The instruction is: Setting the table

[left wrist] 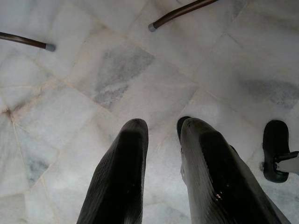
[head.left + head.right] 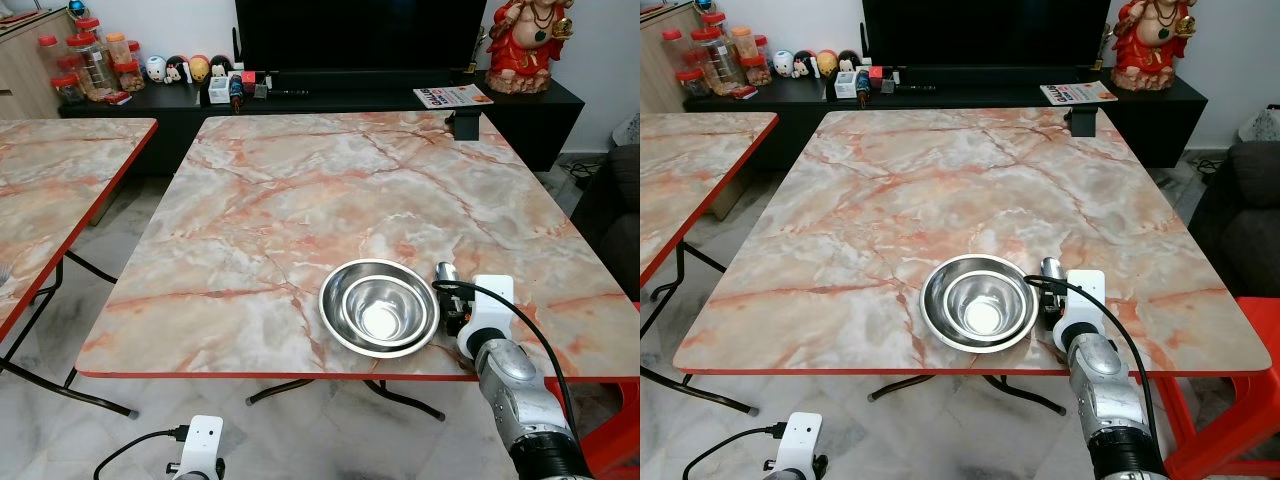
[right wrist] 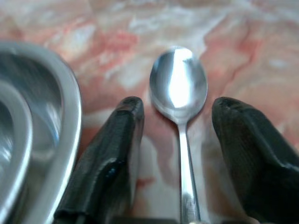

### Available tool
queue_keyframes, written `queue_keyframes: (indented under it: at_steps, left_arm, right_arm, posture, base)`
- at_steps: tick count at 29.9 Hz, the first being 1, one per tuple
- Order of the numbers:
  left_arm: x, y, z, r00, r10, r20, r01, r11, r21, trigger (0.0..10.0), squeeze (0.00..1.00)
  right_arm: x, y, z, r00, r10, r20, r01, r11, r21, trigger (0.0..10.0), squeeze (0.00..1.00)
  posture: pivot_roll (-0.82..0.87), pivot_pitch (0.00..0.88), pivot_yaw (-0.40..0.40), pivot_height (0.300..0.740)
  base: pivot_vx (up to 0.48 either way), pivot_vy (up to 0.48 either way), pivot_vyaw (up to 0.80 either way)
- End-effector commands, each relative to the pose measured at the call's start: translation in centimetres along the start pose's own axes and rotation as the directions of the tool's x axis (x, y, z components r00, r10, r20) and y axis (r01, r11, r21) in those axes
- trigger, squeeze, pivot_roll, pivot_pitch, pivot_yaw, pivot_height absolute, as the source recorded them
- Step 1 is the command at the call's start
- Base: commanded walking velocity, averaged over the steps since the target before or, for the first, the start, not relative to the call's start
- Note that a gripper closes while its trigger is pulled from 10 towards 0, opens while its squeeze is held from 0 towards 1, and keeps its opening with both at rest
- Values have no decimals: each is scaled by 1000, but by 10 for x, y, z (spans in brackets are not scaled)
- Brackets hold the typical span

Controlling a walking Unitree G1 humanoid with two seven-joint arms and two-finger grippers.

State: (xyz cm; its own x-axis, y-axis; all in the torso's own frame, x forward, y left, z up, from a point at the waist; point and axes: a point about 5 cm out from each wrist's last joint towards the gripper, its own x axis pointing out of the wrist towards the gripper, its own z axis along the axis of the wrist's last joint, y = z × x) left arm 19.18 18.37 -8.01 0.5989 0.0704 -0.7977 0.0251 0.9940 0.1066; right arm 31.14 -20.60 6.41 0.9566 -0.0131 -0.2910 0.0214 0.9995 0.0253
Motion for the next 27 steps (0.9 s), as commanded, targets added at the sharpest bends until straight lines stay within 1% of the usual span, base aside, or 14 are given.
queue_keyframes:
  at_steps: [1, 6, 7, 8, 9, 11, 13, 14, 15, 18, 19, 23, 27]
  left_arm:
    - [0, 3, 1, 1000, 4, -12, -4, 1000, 3, 10000, 0]
    - [1, 4, 2, 1000, 3, -10, -3, 1000, 4, 10000, 0]
    - [1, 4, 2, 1000, 2, -10, -2, 1000, 4, 10000, 0]
    - [1, 4, 2, 1000, 2, -9, -2, 1000, 4, 10000, 0]
    - [1, 4, 2, 1000, 2, -9, -2, 1000, 5, 10000, 0]
    - [1, 4, 3, 1000, 1, -8, -1, 1000, 4, 10000, 0]
    - [1, 4, 3, 1000, 0, -8, 0, 1000, 4, 10000, 0]
    - [1, 3, 3, 1000, -1, -8, 1, 1000, 4, 10000, 0]
    - [1, 3, 3, 1000, -2, -8, 2, 1000, 3, 10000, 0]
    - [1, 3, 3, 1000, -3, -8, 3, 1000, 2, 10000, 0]
    - [1, 2, 3, 1000, -3, -7, 3, 1000, 2, 10000, 0]
    - [1, 2, 3, 1000, -1, -2, 1, 1000, -6, 10000, 0]
    - [0, 2, 2, 1000, 3, 8, -3, 1000, -16, 10000, 0]
  right_arm:
    - [2, 2, 18, 997, -2, 83, 1, 1000, 16, 10000, 0]
    - [1, 2, 26, 992, -7, 129, 5, 1000, 18, 10000, 0]
    - [0, -1, 31, 986, -31, 164, 28, 999, 19, 10000, 0]
    - [-1, -4, 36, 978, -56, 203, 54, 998, 16, 10000, 0]
    - [-3, -8, 43, 961, -94, 259, 95, 995, 9, 10000, 0]
    - [-8, -16, 52, 929, -154, 336, 168, 986, -13, 10000, 0]
    - [-12, -21, 56, 906, -187, 379, 227, 972, -63, 10000, 0]
    - [-15, -25, 57, 890, -215, 402, 263, 963, -66, 10000, 0]
    - [-18, -28, 55, 877, -233, 421, 293, 953, -84, 10000, 0]
    - [-22, -27, 52, 869, -229, 438, 303, 947, -105, 10000, 0]
    - [-25, -27, 49, 865, -224, 450, 304, 946, -113, 10000, 0]
    - [-30, -28, 41, 860, -234, 454, 314, 943, -108, 10000, 0]
    - [-39, -28, 29, 850, -256, 460, 346, 930, -122, 10000, 0]
  posture:
    - [-94, 0, 24, 725]
    - [-94, 0, 25, 725]
    - [-95, 0, 27, 725]
    - [-95, 0, 27, 725]
    - [-97, 0, 27, 725]
    - [-98, 0, 27, 725]
    - [-99, 0, 27, 725]
    - [-100, 0, 27, 725]
    - [-100, 0, 27, 725]
    - [-101, 0, 26, 725]
    - [-100, 0, 23, 725]
    - [-102, 0, 21, 725]
    - [-104, 0, 21, 725]
  base:
    - [0, 0, 0]
    - [0, 0, 0]
    - [0, 0, 0]
    - [0, 0, 0]
    - [0, 0, 0]
    - [0, 0, 0]
    - [0, 0, 0]
    - [0, 0, 0]
    - [0, 0, 0]
    - [0, 0, 0]
    - [0, 0, 0]
    - [0, 0, 0]
    - [0, 0, 0]
